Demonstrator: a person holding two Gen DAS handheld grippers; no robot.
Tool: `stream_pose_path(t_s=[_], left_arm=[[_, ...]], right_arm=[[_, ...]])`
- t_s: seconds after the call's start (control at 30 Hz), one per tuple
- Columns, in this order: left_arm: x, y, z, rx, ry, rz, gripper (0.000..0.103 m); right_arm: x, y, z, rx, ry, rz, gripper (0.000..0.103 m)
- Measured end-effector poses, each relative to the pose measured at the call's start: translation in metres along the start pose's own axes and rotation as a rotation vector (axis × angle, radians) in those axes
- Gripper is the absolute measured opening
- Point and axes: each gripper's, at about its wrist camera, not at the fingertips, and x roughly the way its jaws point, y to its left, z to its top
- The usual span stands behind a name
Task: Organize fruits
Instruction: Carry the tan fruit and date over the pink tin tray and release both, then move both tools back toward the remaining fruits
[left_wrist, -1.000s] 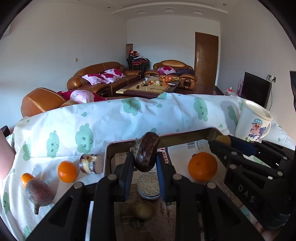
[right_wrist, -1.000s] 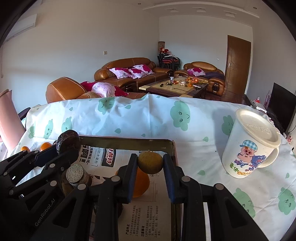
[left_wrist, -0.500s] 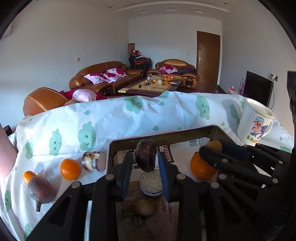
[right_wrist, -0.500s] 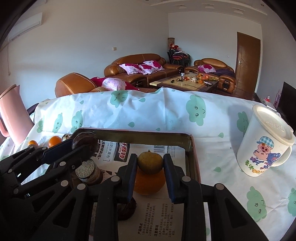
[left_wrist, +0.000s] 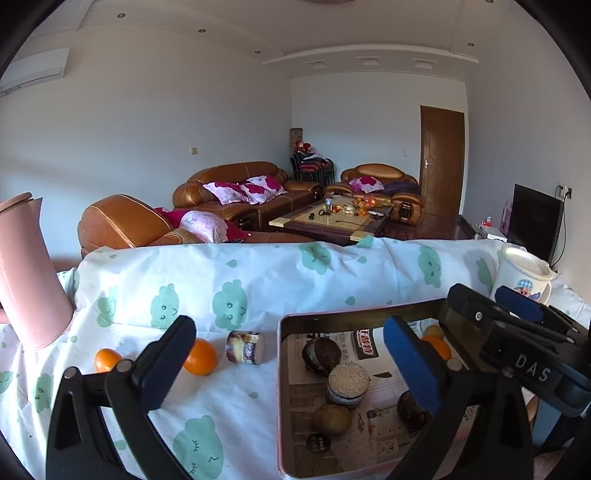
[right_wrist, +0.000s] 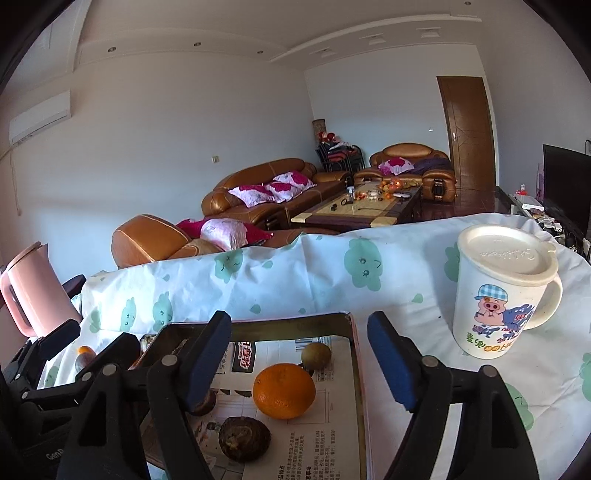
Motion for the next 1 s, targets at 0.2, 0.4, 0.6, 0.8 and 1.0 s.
stream_pose_path(t_s=[0.2,0.4,0.6,0.8,1.0], left_arm=[[0.000,0.001,-0.009,0.062,-0.009,0.063,0.103],[-0.005,0.007,-0.012,0.068,-0.007,0.065,0.103],[-0.008,0.011,-0.014,0.059,-0.004,0.061,0.103],[-0.011,0.019,-0.015,0.042,0.006,0.051,0.103],[-0.014,0.029,-0.017,0.021,0.019,0.030,0.103]], right_arm=[[0.001,0.015,-0.004,-0.082,0.012,-0.056,0.078],[-0.007,0.023,-0.008,-0.110,-0.005,-0.082,0.079],[-0.013,0.034,-0.014,-0.159,-0.023,-0.118,0.079],[-0.017,0.037,-0.017,-0.155,-0.013,-0.145,0.079],[-0.020,0.043,-0.020,-0.153,0.001,-0.163,0.079]])
